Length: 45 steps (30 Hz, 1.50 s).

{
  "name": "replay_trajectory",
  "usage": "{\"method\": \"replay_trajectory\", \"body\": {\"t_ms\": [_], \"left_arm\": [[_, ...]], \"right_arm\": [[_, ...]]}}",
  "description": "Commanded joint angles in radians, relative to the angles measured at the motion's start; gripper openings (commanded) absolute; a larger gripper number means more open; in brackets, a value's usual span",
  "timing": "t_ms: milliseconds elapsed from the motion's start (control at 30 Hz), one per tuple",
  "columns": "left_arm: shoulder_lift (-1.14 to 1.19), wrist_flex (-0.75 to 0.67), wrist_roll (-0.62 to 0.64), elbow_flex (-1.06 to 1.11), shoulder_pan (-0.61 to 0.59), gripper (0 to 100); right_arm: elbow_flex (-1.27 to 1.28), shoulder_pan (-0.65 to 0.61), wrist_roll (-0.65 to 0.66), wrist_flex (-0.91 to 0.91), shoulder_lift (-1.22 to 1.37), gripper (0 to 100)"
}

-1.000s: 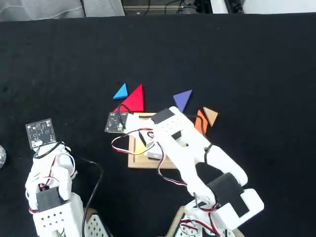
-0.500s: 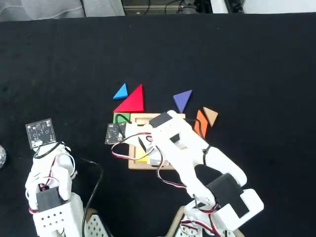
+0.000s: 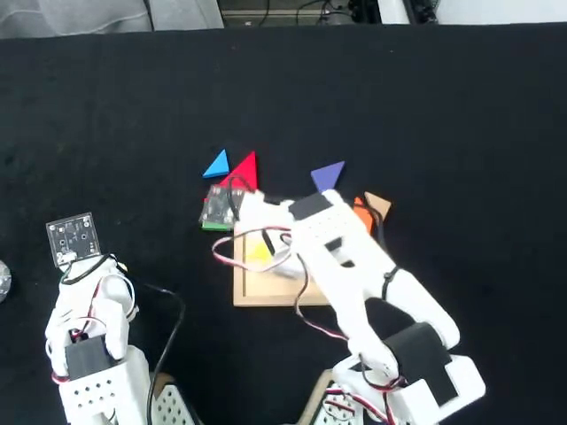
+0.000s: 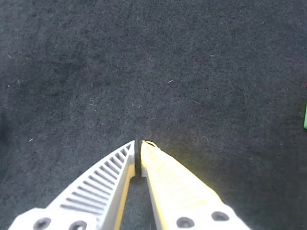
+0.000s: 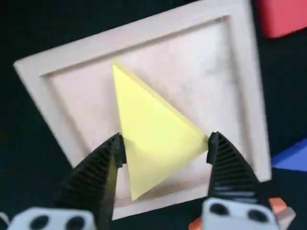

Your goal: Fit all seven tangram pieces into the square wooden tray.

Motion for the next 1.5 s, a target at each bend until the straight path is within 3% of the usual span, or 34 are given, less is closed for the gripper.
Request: {"method": "replay_trajectory", "body": {"t_ms": [0,133,567,767,833,1100,1200,1267,1333,1467], "left_arm": [[0.0,-0.014,-0.009,0.021,-0.01,3],[0.0,-0.014,-0.009,0.021,-0.01,3],[0.0,-0.014,-0.009,0.021,-0.01,3],[0.0,-0.014,-0.009,0.021,-0.01,3],[0.0,-0.014,-0.009,0.021,-0.01,3],[0.0,-0.014,-0.009,0.021,-0.01,3],[0.0,-0.014,-0.009,0.021,-0.01,3],[0.0,-0.014,-0.009,0.021,-0.01,3],[0.0,-0.014,-0.009,0.021,-0.01,3],[0.0,-0.015,-0.009,0.021,-0.01,3]], "right_arm": [[0.005,-0.014,0.046,0.014,-0.044,20.5],[-0.012,-0.017,0.101,0.098,-0.047,20.5],[-0.002,-0.058,0.109,0.092,-0.042,21.1],[0.007,-0.107,0.109,0.135,-0.042,39.1],[0.008,-0.106,0.109,0.14,-0.042,41.0],[-0.048,-0.044,0.133,0.198,-0.088,31.1],[-0.105,-0.003,0.003,0.155,-0.168,15.1],[-0.099,-0.014,-0.17,0.063,-0.205,3.0],[-0.07,-0.074,-0.311,-0.012,-0.2,3.4],[-0.036,-0.173,-0.27,-0.025,-0.117,1.0]]}}
